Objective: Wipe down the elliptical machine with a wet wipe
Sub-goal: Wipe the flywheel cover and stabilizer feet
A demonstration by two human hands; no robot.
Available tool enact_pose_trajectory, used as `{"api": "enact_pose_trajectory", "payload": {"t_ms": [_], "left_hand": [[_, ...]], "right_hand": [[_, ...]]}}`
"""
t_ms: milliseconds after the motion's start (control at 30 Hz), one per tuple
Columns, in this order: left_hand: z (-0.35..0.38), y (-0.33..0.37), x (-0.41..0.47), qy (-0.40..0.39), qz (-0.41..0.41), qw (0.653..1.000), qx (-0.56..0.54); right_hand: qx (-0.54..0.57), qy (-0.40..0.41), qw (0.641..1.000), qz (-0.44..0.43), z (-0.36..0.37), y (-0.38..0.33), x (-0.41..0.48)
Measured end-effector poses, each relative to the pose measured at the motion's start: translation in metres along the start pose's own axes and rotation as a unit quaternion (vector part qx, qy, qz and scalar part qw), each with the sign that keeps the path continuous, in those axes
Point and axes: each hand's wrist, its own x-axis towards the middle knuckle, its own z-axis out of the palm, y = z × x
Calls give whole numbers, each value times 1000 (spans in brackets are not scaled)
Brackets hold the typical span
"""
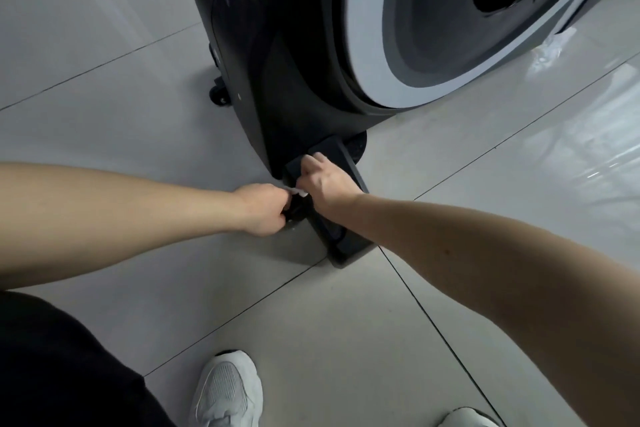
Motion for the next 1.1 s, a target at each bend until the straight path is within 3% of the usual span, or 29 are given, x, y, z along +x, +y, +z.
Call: {"api": "enact_pose_trajectory", "payload": {"t_ms": [167, 233, 333, 433, 633, 733, 1000, 1100], "left_hand": [[-7, 0, 1, -4, -16, 1000, 3], [-8, 0, 1, -4, -7, 1000, -10], [-9, 4, 0, -11, -2, 1000, -20], [-13, 15, 0, -19, 12, 1000, -20], [-16, 30, 2, -16, 42, 999, -19], [-18, 33, 1, -22, 45, 999, -15], [-17, 30, -4, -16, 44, 999, -22], [-17, 24, -6, -10, 38, 999, -28]], "right_hand": [[47, -59, 996, -39, 2, 3, -48], [74, -23, 997, -17, -4, 18, -70], [109, 72, 988, 84, -15, 39, -87], [93, 100, 981, 139, -12, 34, -103], [120, 42, 991, 34, 11, -29, -145], [119, 11, 993, 21, 6, -21, -150], [102, 85, 967, 219, -25, 46, -141], [110, 119, 956, 245, -26, 48, -102]]}}
